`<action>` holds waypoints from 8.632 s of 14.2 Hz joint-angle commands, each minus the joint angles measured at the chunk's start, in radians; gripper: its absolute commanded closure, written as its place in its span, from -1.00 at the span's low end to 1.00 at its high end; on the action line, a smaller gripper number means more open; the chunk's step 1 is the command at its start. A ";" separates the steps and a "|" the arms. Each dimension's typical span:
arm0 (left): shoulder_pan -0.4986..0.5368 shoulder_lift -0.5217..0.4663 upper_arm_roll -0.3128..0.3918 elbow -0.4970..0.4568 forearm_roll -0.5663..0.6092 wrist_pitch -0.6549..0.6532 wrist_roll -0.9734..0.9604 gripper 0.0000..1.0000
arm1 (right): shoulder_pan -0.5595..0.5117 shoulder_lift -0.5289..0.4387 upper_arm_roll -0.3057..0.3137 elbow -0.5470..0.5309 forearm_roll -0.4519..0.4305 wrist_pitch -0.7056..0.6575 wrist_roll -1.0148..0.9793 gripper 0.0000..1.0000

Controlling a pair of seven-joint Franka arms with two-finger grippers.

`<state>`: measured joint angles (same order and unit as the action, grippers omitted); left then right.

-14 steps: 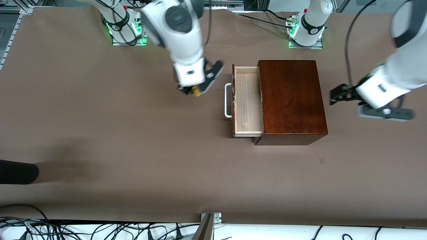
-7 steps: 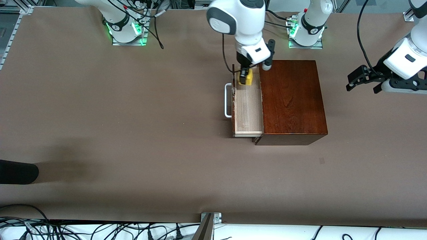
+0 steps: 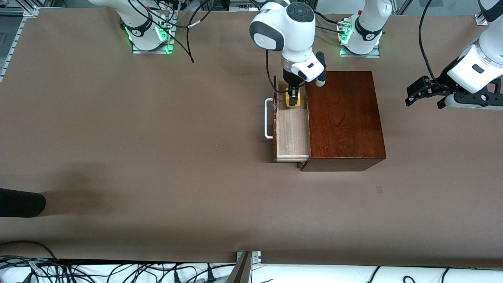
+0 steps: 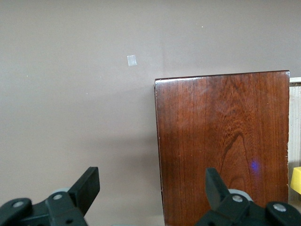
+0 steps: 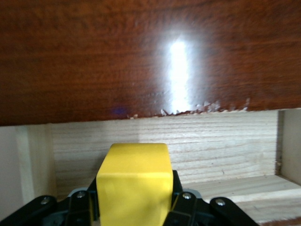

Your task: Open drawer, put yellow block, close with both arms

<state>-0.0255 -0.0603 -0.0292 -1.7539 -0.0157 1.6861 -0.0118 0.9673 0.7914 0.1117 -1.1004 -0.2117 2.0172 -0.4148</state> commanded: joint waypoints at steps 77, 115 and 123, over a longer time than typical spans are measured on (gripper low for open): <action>-0.614 0.695 0.003 0.306 0.037 -0.140 0.975 -1.00 | -0.808 -0.724 -0.115 -0.472 0.160 -0.370 0.274 -1.00; -0.048 0.037 0.055 0.077 0.043 -0.112 0.076 -1.00 | -0.812 -0.725 -0.124 -0.472 0.160 -0.367 0.278 -1.00; -0.048 0.037 0.055 0.076 0.043 -0.112 0.075 -1.00 | -0.814 -0.725 -0.124 -0.472 0.160 -0.365 0.278 -1.00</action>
<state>-0.0764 -0.0004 0.0302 -1.6542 0.0331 1.5592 0.0771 0.1569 0.0615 -0.0171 -1.5833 -0.0387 1.6544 -0.1483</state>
